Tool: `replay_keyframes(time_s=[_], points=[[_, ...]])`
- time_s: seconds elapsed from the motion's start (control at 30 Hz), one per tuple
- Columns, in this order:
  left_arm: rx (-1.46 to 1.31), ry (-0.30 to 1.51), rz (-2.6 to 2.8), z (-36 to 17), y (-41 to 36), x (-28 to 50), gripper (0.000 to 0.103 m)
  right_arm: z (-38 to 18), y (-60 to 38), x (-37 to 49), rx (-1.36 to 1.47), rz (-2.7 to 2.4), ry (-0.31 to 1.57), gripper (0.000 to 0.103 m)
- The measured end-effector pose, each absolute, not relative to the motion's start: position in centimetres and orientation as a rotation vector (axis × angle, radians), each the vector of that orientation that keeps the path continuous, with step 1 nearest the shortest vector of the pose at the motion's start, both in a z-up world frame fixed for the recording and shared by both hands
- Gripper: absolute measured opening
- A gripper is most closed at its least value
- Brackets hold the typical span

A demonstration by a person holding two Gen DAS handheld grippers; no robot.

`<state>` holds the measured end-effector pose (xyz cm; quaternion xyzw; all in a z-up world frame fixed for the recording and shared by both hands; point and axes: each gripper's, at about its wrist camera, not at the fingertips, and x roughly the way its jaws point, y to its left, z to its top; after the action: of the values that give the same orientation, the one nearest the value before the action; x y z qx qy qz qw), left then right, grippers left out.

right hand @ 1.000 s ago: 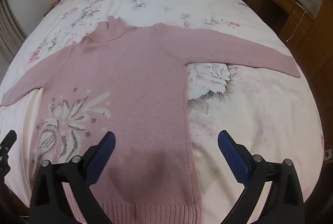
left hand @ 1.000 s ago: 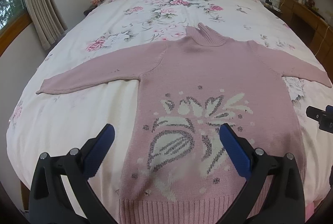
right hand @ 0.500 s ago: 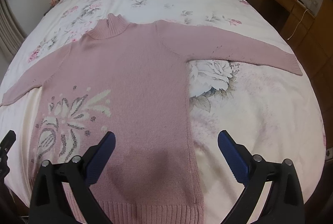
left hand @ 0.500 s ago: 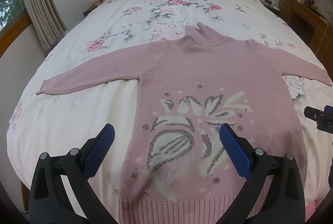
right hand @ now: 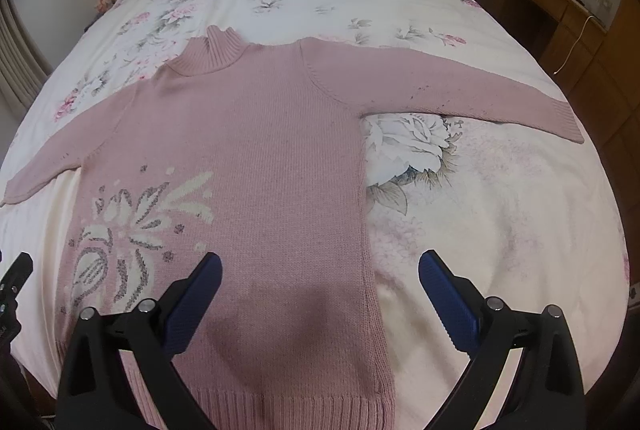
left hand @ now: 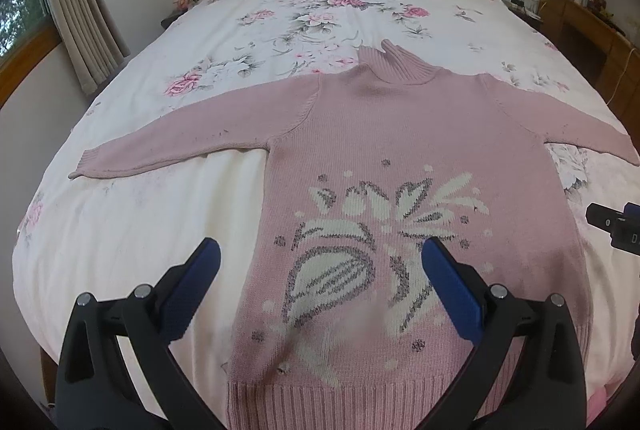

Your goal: Fold small clothes

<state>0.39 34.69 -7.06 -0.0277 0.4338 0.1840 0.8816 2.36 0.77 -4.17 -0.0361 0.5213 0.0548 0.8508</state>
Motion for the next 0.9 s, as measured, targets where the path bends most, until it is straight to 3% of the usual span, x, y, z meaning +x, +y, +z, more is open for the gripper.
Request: replay_keyframes(time_s=[0.9], points=[[-0.064,0.910,0.385,-7.29,34.88,0.41,0.100,-4.17,0.96,2.40,-0.076,0.115,1.095,0.099]])
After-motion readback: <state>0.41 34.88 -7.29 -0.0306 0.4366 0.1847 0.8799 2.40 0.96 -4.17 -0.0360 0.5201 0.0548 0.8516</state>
